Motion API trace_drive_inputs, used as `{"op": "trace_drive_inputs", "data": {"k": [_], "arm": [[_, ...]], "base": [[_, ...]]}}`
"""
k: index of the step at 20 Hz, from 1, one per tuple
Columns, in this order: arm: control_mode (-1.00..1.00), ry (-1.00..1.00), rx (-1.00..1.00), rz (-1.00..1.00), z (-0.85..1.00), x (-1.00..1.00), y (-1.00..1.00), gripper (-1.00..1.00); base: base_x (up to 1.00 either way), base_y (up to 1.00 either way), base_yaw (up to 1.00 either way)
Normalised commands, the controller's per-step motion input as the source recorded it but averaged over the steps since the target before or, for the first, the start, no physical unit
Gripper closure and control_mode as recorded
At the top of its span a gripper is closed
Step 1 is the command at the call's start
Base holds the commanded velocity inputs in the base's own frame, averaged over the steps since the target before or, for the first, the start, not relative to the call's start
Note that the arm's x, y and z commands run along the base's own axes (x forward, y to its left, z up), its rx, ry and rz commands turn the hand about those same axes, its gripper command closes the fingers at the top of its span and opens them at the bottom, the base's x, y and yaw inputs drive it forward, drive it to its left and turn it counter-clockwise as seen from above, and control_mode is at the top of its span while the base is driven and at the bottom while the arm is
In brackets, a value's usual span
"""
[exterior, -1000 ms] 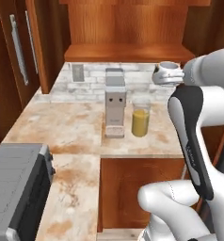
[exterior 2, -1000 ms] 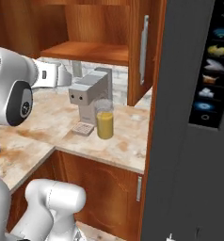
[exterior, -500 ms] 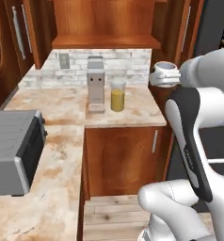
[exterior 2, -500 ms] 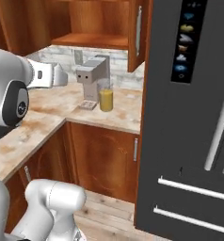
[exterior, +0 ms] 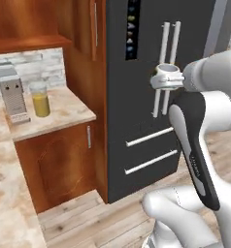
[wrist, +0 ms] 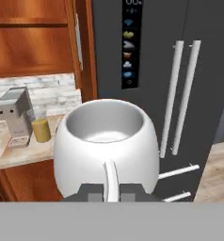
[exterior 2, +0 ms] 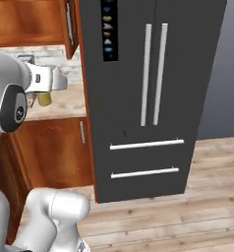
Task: There is a tray on the dining counter. Grab the cup, mug, and pitcher and place them on the tray. The pitcher may be placed next to the tray if it cannot fit the tray.
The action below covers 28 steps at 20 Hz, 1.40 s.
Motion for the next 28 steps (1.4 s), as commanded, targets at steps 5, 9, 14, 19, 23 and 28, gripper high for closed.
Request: {"op": "trace_drive_inputs", "data": {"k": [5, 9, 14, 19, 23, 28], "arm": [[1.00, 0.00, 0.00, 0.00, 0.00, 0.00, 0.00, 1.00], [1.00, 0.00, 0.00, 0.00, 0.00, 0.00, 0.00, 1.00], [1.00, 0.00, 0.00, 0.00, 0.00, 0.00, 0.00, 1.00], [1.00, 0.00, 0.00, 0.00, 0.00, 0.00, 0.00, 1.00], [1.00, 0.00, 0.00, 0.00, 0.00, 0.00, 0.00, 1.00], [1.00, 0.00, 0.00, 0.00, 0.00, 0.00, 0.00, 1.00]], "base": [[-0.48, 0.00, -0.89], [-0.31, 0.00, -0.97], [-0.04, 0.00, -1.00], [0.02, 0.05, -0.94], [0.48, 0.58, -0.61], [0.98, 0.92, -0.38]]}}
